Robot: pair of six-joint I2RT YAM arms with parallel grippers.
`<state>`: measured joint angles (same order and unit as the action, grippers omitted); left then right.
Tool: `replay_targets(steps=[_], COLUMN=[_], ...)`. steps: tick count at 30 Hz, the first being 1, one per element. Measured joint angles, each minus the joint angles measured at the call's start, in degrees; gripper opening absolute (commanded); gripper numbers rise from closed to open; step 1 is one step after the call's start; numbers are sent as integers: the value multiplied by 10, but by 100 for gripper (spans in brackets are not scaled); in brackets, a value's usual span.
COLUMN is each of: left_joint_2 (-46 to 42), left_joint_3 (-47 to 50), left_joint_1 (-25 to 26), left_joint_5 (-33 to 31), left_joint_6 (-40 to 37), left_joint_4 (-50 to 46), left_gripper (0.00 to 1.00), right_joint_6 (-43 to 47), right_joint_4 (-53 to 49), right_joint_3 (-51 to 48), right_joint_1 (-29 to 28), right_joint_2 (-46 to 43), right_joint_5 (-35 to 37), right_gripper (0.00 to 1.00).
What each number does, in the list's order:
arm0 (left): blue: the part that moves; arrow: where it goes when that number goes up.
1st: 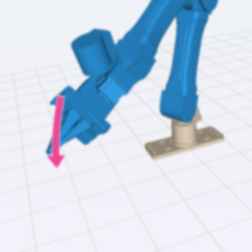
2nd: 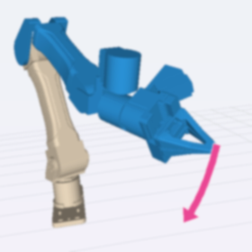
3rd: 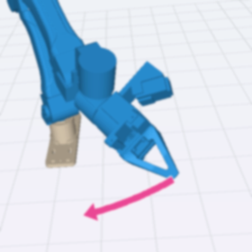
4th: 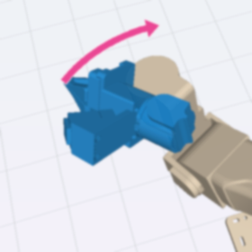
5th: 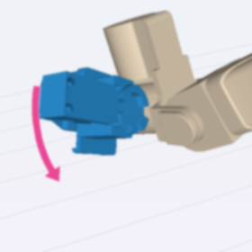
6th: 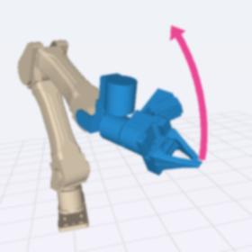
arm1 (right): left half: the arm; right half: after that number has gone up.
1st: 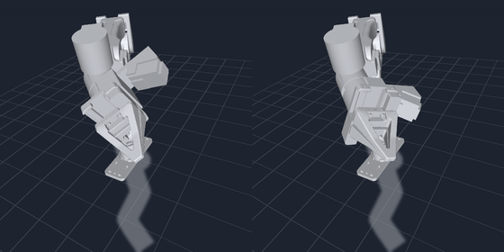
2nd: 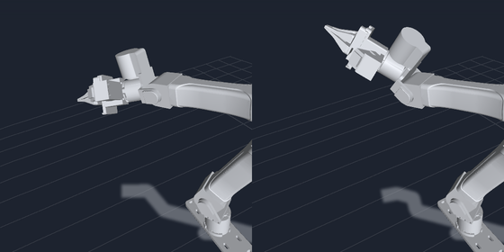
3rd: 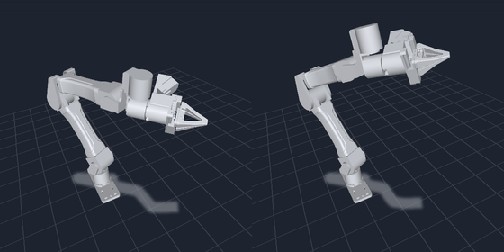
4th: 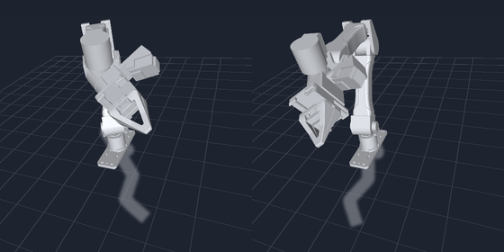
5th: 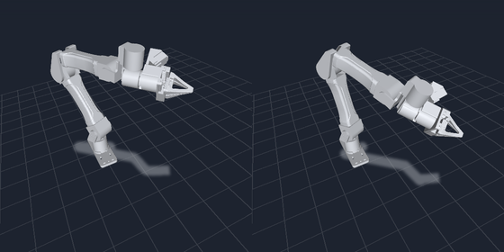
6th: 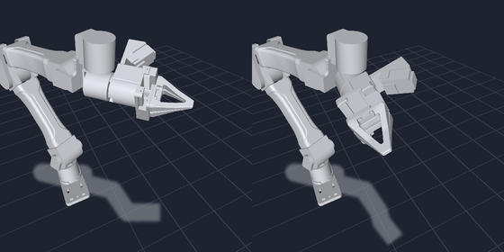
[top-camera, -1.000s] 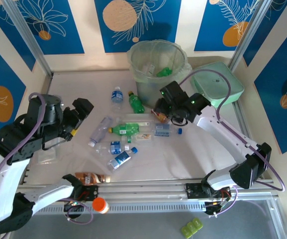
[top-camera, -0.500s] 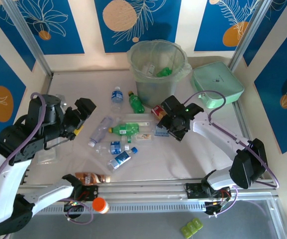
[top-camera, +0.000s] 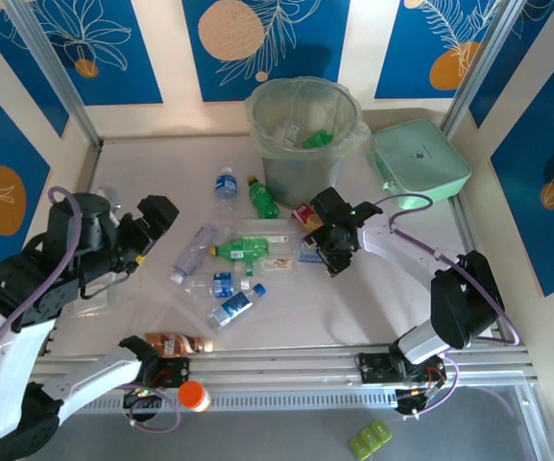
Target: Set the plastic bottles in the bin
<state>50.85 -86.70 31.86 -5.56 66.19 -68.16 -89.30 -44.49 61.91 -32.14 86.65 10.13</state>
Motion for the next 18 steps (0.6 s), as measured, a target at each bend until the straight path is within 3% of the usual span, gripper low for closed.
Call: replay_targets(steps=[8, 18], left_joint_2=[2, -39], left_joint_3=[113, 298], left_joint_1=[-8, -80], left_joint_5=[-71, -41], left_joint_6=[-11, 47], left_joint_4=[-54, -115], left_gripper=[99, 99], right_joint_6=[-63, -116], right_joint_4=[19, 49], right_joint_3=[8, 25], right_joint_1=[17, 21], right_joint_2=[21, 62], right_joint_5=[10, 12], right_gripper=[70, 64])
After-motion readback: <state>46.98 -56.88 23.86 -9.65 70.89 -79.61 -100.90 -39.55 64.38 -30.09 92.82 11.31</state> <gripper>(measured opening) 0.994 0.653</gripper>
